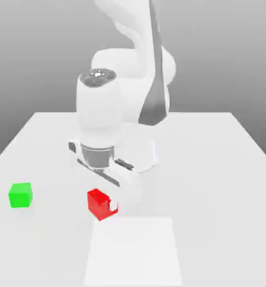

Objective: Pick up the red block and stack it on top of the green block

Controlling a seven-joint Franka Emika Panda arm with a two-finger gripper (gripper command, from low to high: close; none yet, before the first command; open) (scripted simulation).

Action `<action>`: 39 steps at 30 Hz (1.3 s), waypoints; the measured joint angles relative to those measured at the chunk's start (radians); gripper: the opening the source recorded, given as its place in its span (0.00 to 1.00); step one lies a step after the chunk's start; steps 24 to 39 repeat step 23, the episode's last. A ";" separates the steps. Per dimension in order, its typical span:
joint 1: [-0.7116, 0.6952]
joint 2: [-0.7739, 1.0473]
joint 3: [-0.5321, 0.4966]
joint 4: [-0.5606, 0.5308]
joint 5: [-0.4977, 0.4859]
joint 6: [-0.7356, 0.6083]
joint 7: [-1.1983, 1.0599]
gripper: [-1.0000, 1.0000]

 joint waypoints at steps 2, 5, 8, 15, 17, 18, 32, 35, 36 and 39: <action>-0.061 -0.005 -0.032 0.009 -0.007 -0.014 0.084 0.00; -0.148 -0.013 -0.084 0.021 -0.018 -0.033 0.210 0.00; -0.227 -0.021 -0.146 0.034 -0.029 -0.053 0.337 0.00; -0.391 0.003 -0.263 0.061 -0.028 -0.057 0.570 0.00; -0.393 0.067 -0.264 0.065 0.019 0.000 0.546 0.00; -0.398 0.102 -0.255 0.067 0.048 0.032 0.526 0.00; -0.413 0.194 -0.218 0.071 0.130 0.115 0.469 1.00; -0.413 0.194 -0.218 0.071 0.130 0.115 0.469 1.00; -0.413 0.194 -0.218 0.071 0.130 0.115 0.469 1.00; -0.413 0.194 -0.218 0.071 0.130 0.115 0.469 1.00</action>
